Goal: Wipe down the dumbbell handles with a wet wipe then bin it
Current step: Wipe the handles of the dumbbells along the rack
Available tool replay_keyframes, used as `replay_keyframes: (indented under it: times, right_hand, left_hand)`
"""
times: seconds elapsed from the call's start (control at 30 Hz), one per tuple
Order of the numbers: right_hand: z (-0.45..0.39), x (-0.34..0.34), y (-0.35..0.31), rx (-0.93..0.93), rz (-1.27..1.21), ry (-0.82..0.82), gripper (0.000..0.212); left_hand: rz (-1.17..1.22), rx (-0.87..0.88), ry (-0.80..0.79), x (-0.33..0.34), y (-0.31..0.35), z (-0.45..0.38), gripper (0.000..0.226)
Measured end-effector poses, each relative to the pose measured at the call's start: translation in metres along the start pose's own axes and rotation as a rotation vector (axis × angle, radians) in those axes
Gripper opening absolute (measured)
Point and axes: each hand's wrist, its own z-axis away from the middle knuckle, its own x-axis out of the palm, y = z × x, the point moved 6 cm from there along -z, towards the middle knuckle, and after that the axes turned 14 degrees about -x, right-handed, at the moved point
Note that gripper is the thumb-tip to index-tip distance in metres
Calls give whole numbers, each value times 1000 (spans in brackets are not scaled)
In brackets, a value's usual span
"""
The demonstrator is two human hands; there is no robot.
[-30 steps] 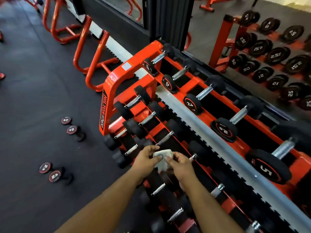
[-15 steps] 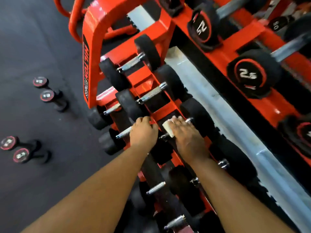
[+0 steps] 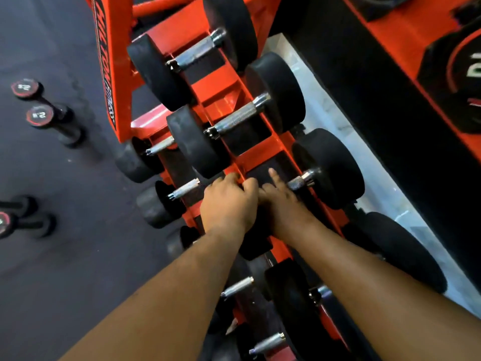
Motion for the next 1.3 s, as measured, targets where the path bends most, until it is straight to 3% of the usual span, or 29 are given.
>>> replay_keyframes:
  times: [0.07,0.13,0.23,0.33,0.47,0.6,0.67,0.77,0.9,0.93,1.07,1.2,1.3]
  right_hand:
    - [8,-13,-5,43,26,103,42]
    - [25,-12,-10,51,168,164,59]
    - [43,23,-12,42,252,-65,62]
    - [13,4,-7,40,106,-76,47]
    - [-32,-14,5,54,-107,-400,39]
    - [12,-1,-4,73,25,-84,51]
    - [35,14,-10,65,164,-26,56]
    - [20,6,-4,80,179,-57,53]
    - [-23,-7,5,77,-34,-183,35]
    - [-21,-6,4,58,-27,-152,35]
    - [29,12,2,61,60,96,53]
    - [26,9,-8,18,291,14,58]
    - [0,-26,-12,21,234,-95,61]
  left_hand:
    - [17,-1,3,0,0,1,42]
    - [18,-4,8,0,0,2,43]
    - [16,0,7,1,0,2,42]
    - [16,-9,5,0,0,3,38]
    - [19,-23,-3,-1,2,3,40]
    - [28,-10,2,-1,1,5,39]
    - [18,-14,6,0,-1,4,37]
    - [22,9,10,0,0,4,37]
    - [30,3,3,0,1,4,39]
    - [30,0,4,-1,1,5,39]
    - [45,-6,0,-1,-1,6,39]
    - [31,-1,7,-1,-1,6,40]
    - [26,2,1,0,1,5,38]
